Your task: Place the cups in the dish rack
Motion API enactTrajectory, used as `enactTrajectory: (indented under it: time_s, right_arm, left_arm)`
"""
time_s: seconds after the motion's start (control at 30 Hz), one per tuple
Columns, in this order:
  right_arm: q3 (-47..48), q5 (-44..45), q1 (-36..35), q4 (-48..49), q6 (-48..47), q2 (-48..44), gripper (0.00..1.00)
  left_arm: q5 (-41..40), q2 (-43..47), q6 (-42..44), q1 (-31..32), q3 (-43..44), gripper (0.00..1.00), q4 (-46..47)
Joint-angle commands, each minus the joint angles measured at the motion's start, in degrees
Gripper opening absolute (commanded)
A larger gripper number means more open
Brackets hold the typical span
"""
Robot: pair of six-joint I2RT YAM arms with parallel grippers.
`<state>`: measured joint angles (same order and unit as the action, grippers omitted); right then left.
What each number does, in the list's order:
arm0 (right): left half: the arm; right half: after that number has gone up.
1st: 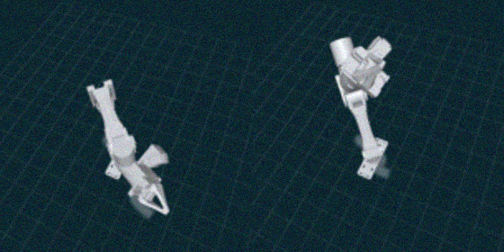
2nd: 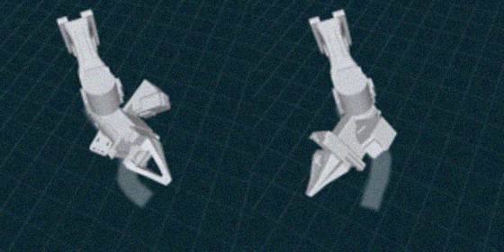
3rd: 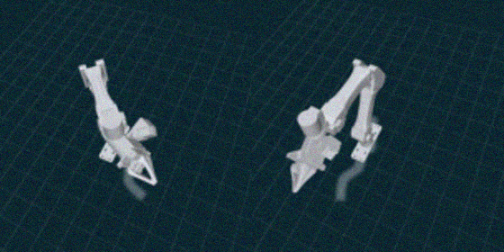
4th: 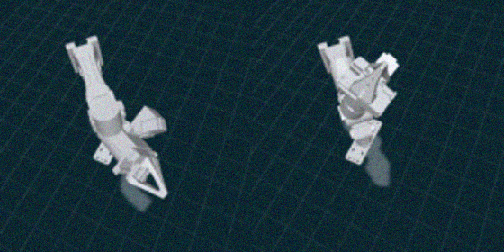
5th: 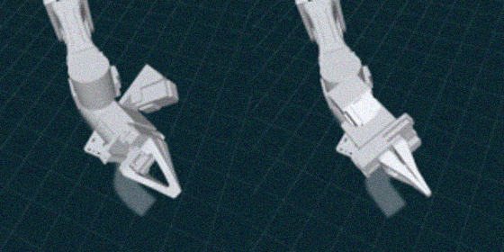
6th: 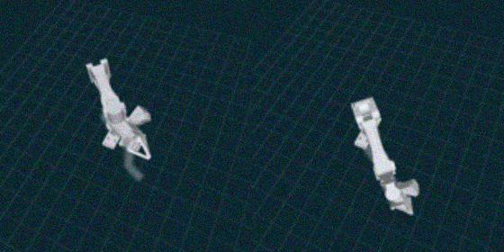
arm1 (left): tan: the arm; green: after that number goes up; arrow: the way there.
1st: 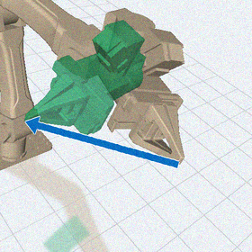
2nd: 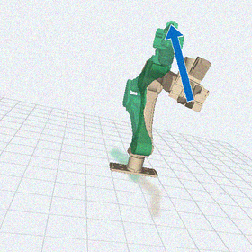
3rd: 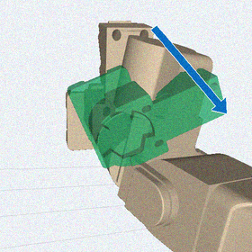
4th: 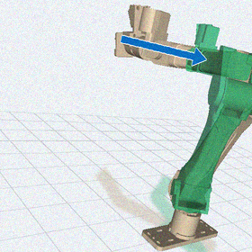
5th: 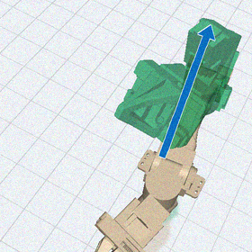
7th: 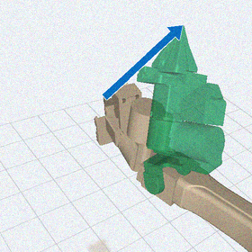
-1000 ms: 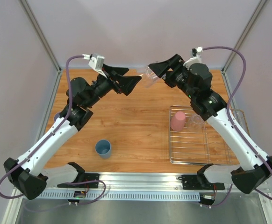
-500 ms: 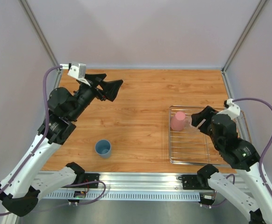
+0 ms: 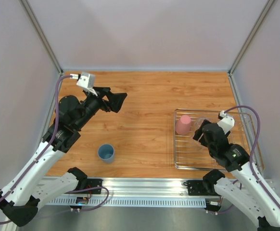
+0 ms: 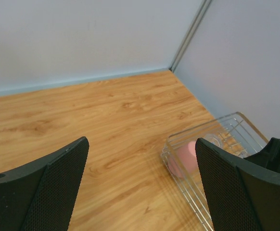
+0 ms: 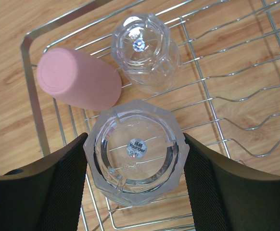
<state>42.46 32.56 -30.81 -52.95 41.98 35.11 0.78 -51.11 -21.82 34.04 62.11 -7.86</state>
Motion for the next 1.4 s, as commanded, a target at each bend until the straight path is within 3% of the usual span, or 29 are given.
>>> enactTrajectory:
  time_s: [0.0, 0.17, 0.4, 0.57, 0.83, 1.07, 1.2, 1.37]
  right_arm:
    - [-1.3, 6.5, -1.4, 2.8, 3.9, 0.7, 0.01]
    - [-1.9, 16.2, -2.0, -0.2, 10.4, 2.2, 0.0]
    - [-4.0, 19.7, -2.0, -4.7, 20.2, 10.3, 0.01]
    - [-6.0, 23.1, -2.0, -8.0, 26.5, 9.3, 0.01]
    - [-6.4, 25.7, -2.0, -4.3, 23.9, 7.5, 0.01]
    - [-5.1, 24.8, -2.0, -4.4, 23.8, 11.7, 0.16]
    - [-6.3, 23.1, -2.0, -3.1, 23.6, 11.2, 0.31]
    - [-9.1, 21.1, -2.0, -1.5, 23.1, 9.4, 0.37]
  left_arm:
    - [-2.1, 2.2, -0.7, 0.1, -1.0, 1.0, 0.8]
    - [-3.3, 3.0, -0.9, 0.1, -2.3, 1.0, 0.4]
    - [-4.6, 3.7, -1.6, 0.1, -3.5, 1.0, 1.3]
    - [-5.3, 4.4, -1.1, 0.1, -3.5, 1.0, 1.6]
    - [-6.0, 5.5, -1.0, 0.0, -4.5, 1.0, 1.8]
    - [-6.1, 6.1, -0.7, 0.1, -4.8, 1.0, 1.8]
    - [-6.1, 6.7, -0.6, 0.1, -4.9, 1.0, 1.7]
    - [-6.1, 7.2, -0.2, 0.1, -5.1, 1.0, 1.8]
